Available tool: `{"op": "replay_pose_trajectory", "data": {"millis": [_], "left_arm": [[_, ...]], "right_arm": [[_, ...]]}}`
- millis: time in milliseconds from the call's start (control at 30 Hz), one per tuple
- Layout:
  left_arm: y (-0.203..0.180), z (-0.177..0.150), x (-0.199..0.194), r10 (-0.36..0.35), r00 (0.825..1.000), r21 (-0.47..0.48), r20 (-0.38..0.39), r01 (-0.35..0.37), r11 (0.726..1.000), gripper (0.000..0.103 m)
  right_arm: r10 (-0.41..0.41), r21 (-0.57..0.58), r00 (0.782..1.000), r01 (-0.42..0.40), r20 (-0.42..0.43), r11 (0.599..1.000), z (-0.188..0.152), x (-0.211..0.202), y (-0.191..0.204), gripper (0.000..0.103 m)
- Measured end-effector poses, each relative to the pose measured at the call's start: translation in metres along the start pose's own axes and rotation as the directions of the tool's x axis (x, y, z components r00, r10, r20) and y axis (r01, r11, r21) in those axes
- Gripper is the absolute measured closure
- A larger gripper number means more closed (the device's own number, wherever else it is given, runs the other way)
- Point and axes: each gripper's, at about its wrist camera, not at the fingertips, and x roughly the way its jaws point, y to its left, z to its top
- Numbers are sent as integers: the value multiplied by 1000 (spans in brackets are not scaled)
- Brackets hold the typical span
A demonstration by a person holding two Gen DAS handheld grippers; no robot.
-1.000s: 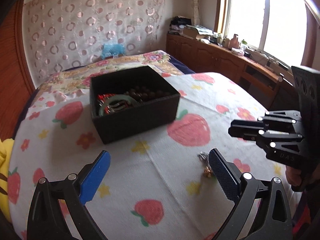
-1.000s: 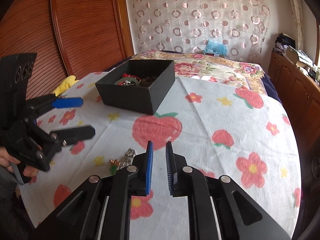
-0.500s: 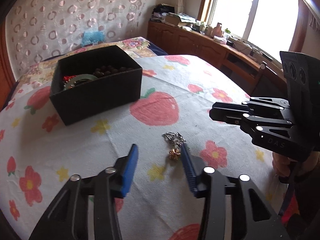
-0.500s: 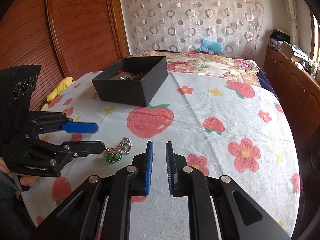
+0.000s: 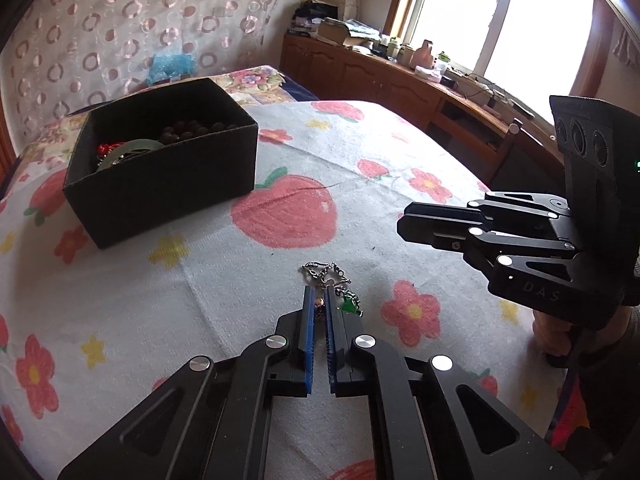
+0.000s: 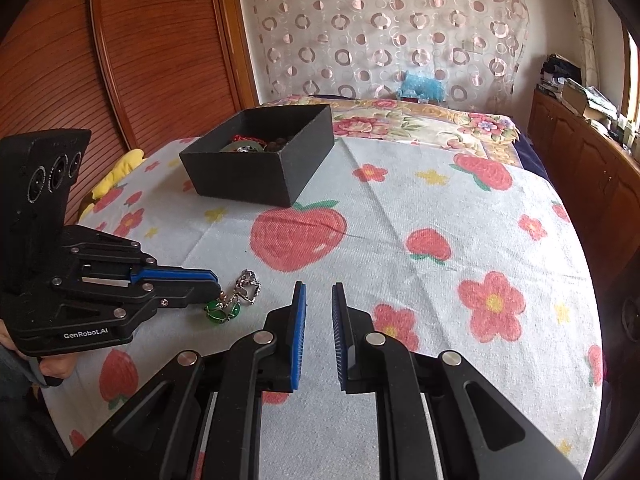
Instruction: Organize jewelry
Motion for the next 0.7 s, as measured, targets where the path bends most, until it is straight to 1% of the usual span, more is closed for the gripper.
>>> {"op": "replay_pose_trajectory", "data": {"millis": [67,167,333,367,400,433,533,700], "left_arm": [[0,0,-5,11,1000,3,16,-11,1000,99],[2,0,-16,25,999,0,39,-25,1000,99],[7,-2,-34,62,995,-9,78,-61,998,99],[8,-3,-37,68,994,-11,84,-67,998,99],[10,-4,-41,77,993,-16,93,-76,997,99],[12,-5,-45,84,991,-22,100,-82,996,99],[20,-7,-53,92,989,-44,115,-88,995,99],[28,-8,-59,109,985,-68,131,-101,993,99]], "right_arm": [[-6,-12,1000,6,-2,1000,0,0,3,88],[5,-28,1000,-5,-9,1000,0,2,10,88],[54,-57,998,-55,-15,997,2,4,30,88],[60,-64,998,-61,-18,996,1,5,34,80],[68,-75,997,-69,-22,995,2,6,39,66],[73,-83,997,-75,-27,994,1,7,43,62],[61,-122,997,-67,-55,990,0,14,55,62],[49,-137,995,-62,-92,989,1,25,64,62]]}}
